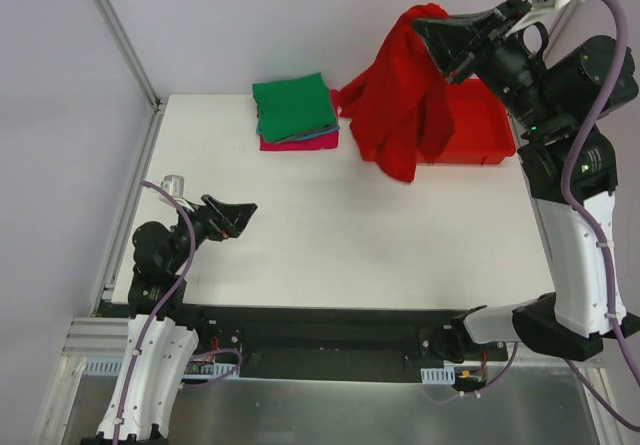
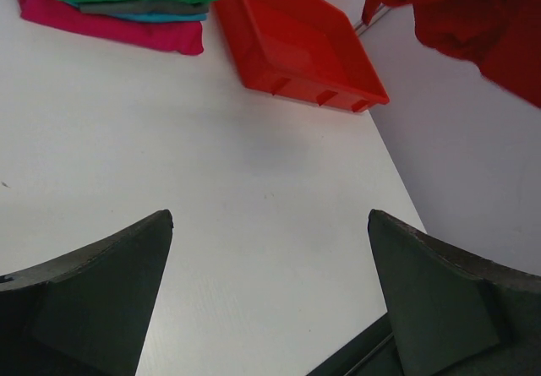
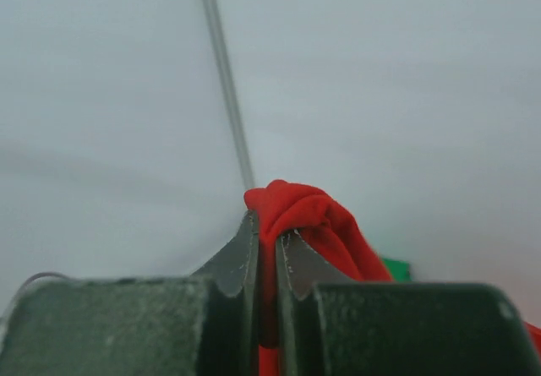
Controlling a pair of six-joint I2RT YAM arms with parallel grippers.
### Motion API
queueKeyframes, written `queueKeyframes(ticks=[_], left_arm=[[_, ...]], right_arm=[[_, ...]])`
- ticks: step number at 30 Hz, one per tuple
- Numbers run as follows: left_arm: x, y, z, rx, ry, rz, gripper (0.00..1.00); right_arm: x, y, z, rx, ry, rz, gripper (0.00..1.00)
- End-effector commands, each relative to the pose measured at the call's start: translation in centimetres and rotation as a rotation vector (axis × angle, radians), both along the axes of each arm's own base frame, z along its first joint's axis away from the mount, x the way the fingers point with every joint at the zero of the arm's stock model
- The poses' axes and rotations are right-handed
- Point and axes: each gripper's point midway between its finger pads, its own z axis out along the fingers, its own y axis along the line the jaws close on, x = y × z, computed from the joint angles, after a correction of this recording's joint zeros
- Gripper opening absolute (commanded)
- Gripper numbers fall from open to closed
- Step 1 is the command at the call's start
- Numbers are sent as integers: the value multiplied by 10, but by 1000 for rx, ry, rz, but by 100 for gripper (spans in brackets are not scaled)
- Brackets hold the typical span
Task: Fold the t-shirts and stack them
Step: Move the tshirt to the center of the board
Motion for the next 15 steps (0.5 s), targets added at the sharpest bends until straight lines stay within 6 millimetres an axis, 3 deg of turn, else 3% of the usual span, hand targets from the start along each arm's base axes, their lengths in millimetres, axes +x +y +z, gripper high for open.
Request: queueKeyframes(ticks=[1, 6, 9, 12, 15], left_arm=[[-7, -7, 7, -35, 2, -46, 99], [-9, -6, 4, -46, 32, -39, 99], [-8, -4, 0, -49, 51, -21, 99], [-3, 0, -8, -50, 75, 13, 99], [0, 5, -23, -34, 139, 46, 99]], right_arm=[[-8, 45, -27, 0, 89, 178, 1], [-21, 60, -50, -6, 135, 210, 1], [-28, 75, -83, -26, 197, 265, 1], [-25, 82, -154, -50, 304, 275, 1], [6, 57, -253, -77, 417, 46, 3]])
